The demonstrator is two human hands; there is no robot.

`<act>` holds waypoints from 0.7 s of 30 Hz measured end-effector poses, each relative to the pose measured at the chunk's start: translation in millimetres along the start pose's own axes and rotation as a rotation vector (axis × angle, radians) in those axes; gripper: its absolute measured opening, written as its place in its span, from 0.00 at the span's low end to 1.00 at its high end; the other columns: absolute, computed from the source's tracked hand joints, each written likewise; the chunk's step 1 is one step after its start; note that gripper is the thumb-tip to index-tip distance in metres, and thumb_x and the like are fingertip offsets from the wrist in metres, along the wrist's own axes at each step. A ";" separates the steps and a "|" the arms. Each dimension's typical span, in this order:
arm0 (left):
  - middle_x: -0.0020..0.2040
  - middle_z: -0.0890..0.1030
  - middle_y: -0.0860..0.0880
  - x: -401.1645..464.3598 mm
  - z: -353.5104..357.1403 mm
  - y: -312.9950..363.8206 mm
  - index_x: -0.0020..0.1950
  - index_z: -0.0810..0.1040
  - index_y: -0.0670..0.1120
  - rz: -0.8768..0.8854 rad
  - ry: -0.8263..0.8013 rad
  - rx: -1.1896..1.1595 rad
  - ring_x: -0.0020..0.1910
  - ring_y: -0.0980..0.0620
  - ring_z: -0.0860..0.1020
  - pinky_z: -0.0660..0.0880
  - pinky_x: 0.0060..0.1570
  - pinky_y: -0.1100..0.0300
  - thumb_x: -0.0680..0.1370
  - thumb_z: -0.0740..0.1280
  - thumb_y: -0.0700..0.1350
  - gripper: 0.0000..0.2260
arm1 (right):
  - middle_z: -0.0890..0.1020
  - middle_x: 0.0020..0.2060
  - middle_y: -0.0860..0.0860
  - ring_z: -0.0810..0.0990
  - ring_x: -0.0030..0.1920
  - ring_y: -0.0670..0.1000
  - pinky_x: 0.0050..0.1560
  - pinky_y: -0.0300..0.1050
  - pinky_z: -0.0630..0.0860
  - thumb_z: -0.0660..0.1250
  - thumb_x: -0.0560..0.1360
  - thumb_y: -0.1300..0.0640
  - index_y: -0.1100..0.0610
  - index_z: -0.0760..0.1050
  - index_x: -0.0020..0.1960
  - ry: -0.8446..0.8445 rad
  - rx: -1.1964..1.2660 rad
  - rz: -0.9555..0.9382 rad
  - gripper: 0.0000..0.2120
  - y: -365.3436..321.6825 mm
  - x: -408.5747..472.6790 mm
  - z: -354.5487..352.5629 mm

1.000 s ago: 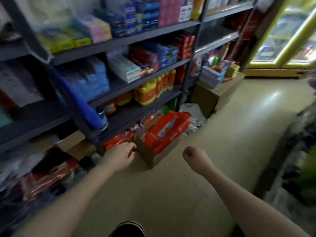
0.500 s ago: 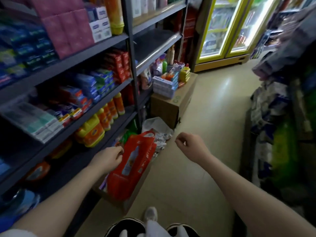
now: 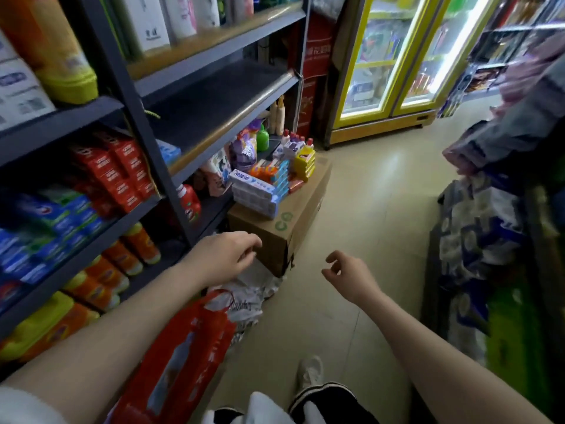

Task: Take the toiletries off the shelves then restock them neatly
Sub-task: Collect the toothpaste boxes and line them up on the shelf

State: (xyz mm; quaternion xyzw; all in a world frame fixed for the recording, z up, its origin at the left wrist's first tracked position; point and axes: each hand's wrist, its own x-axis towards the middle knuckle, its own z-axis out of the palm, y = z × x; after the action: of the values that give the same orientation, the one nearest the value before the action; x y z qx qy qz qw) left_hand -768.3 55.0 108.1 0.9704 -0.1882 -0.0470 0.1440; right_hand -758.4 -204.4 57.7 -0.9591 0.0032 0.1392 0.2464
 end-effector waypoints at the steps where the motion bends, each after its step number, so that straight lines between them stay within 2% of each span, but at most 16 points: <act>1: 0.58 0.77 0.54 21.9 -3.0 -5.2 0.64 0.72 0.51 -0.026 -0.009 0.007 0.52 0.54 0.76 0.72 0.44 0.59 0.80 0.57 0.49 0.13 | 0.81 0.50 0.51 0.75 0.43 0.50 0.42 0.41 0.70 0.63 0.77 0.52 0.55 0.72 0.60 -0.024 -0.020 -0.017 0.14 0.0 22.9 -11.8; 6: 0.59 0.75 0.52 99.1 -9.7 -51.3 0.63 0.72 0.51 -0.302 0.032 -0.015 0.53 0.51 0.75 0.66 0.40 0.60 0.80 0.57 0.48 0.13 | 0.82 0.49 0.50 0.79 0.50 0.53 0.46 0.44 0.73 0.63 0.76 0.52 0.54 0.76 0.55 -0.068 -0.061 -0.218 0.11 -30.0 139.3 -54.7; 10: 0.60 0.74 0.52 120.6 -7.0 -100.4 0.64 0.71 0.50 -0.568 0.027 -0.043 0.53 0.51 0.75 0.73 0.43 0.58 0.80 0.57 0.48 0.13 | 0.82 0.45 0.52 0.78 0.44 0.52 0.45 0.44 0.72 0.65 0.75 0.54 0.56 0.78 0.50 -0.103 -0.008 -0.403 0.07 -74.6 213.0 -60.7; 13: 0.60 0.74 0.51 130.0 -7.7 -133.7 0.65 0.70 0.49 -0.708 0.048 -0.057 0.52 0.50 0.75 0.75 0.45 0.56 0.80 0.58 0.47 0.14 | 0.81 0.44 0.52 0.75 0.42 0.49 0.43 0.42 0.70 0.64 0.76 0.55 0.56 0.78 0.50 -0.162 -0.008 -0.530 0.07 -107.4 261.0 -57.1; 15: 0.61 0.73 0.50 137.2 -13.6 -147.6 0.66 0.70 0.48 -0.753 0.056 -0.052 0.54 0.49 0.75 0.75 0.46 0.55 0.80 0.58 0.46 0.15 | 0.81 0.44 0.52 0.77 0.44 0.51 0.43 0.41 0.68 0.64 0.76 0.56 0.56 0.78 0.50 -0.194 -0.002 -0.572 0.07 -124.6 288.5 -52.1; 18: 0.62 0.74 0.49 147.0 -22.2 -160.7 0.66 0.71 0.47 -0.775 0.178 -0.023 0.58 0.47 0.74 0.74 0.50 0.53 0.79 0.59 0.44 0.15 | 0.82 0.45 0.53 0.79 0.47 0.53 0.42 0.38 0.66 0.64 0.75 0.58 0.57 0.78 0.50 -0.266 -0.005 -0.641 0.06 -149.2 324.3 -42.9; 21: 0.58 0.77 0.43 151.1 -29.6 -164.9 0.59 0.77 0.42 -0.696 0.314 0.241 0.58 0.41 0.75 0.76 0.54 0.45 0.72 0.66 0.41 0.16 | 0.81 0.47 0.52 0.78 0.49 0.52 0.45 0.40 0.68 0.64 0.76 0.55 0.56 0.77 0.52 -0.350 0.000 -0.765 0.08 -182.7 350.7 -31.4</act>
State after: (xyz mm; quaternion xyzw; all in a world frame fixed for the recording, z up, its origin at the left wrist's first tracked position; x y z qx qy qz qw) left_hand -566.3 151.9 81.7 0.9815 0.1719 0.0782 0.0318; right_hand -399.3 -36.9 76.0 -0.8531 -0.3950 0.1988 0.2769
